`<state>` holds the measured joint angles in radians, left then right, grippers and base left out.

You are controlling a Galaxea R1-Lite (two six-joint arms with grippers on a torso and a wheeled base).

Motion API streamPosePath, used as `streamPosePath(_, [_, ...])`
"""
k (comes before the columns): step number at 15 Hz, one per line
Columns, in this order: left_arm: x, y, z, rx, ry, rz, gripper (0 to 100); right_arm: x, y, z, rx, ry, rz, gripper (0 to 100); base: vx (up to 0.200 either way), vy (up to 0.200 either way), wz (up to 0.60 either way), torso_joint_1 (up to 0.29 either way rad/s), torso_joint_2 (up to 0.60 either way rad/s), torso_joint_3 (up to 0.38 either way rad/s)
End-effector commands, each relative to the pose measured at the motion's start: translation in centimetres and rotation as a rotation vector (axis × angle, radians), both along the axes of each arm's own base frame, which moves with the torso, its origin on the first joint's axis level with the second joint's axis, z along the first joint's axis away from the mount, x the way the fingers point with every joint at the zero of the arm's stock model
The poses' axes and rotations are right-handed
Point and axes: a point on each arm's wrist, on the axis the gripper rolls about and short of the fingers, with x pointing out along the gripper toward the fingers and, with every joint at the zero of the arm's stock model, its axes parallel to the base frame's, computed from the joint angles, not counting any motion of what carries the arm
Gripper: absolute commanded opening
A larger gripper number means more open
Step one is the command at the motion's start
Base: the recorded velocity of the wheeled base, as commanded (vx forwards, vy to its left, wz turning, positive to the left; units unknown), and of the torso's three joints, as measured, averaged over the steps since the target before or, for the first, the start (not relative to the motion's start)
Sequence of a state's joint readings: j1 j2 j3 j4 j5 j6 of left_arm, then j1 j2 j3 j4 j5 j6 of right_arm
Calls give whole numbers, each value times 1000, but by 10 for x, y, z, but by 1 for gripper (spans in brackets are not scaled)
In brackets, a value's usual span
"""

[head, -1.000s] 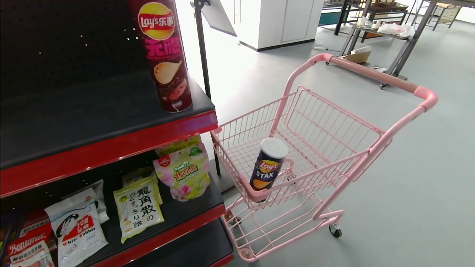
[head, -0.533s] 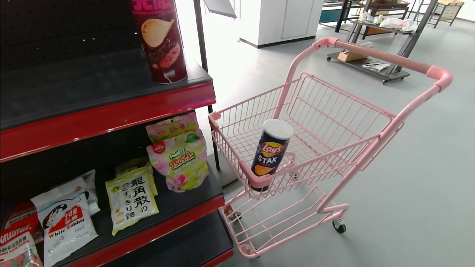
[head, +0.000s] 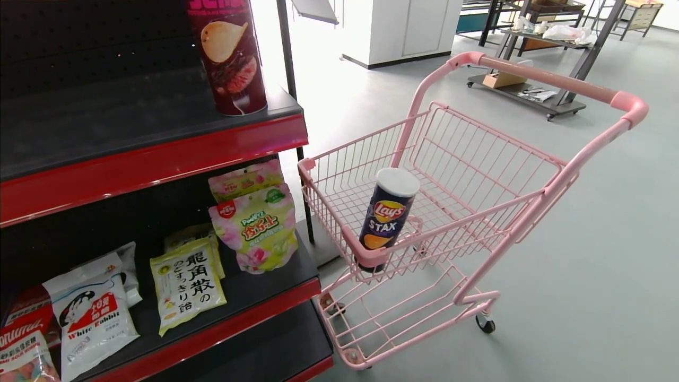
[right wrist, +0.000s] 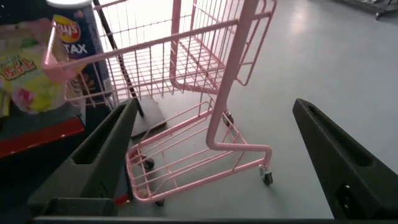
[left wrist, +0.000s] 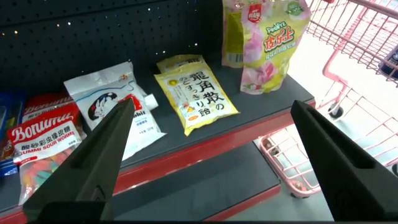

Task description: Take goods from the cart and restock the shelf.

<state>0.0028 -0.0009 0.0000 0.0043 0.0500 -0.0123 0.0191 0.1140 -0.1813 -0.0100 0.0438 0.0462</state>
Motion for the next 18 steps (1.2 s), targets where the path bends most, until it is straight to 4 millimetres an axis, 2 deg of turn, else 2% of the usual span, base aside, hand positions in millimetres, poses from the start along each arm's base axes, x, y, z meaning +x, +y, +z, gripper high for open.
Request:
streamPosePath(1, [0, 0, 0, 0, 1, 1, 100, 101, 13, 121, 93, 164, 218, 100, 0, 0, 0, 0, 0, 0])
streamPosePath(2, [0, 0, 0, 0, 1, 1, 100, 127, 22, 127, 90, 169, 307, 100, 0, 0, 0, 0, 0, 0])
streamPosePath(3, [0, 0, 0, 0, 1, 1, 100, 162, 30, 121, 79, 191, 328, 100, 0, 0, 0, 0, 0, 0])
streamPosePath(6, [0, 0, 0, 0, 1, 1, 100, 209, 62, 101, 47, 321, 522, 100, 0, 0, 0, 0, 0, 0])
streamPosePath(9, [0, 0, 0, 0, 1, 1, 100, 234, 76, 84, 46, 386, 652, 100, 0, 0, 0, 0, 0, 0])
streamPosePath(13, [0, 0, 0, 0, 1, 1, 100, 269, 93, 62, 30, 373, 705, 100, 0, 0, 0, 0, 0, 0])
streamPosePath(15, [0, 0, 0, 0, 1, 1, 100, 278, 98, 50, -18, 388, 749, 100, 0, 0, 0, 0, 0, 0])
streamPosePath(18, [0, 0, 0, 0, 1, 1, 100, 279, 113, 42, -58, 401, 827, 100, 0, 0, 0, 0, 0, 0])
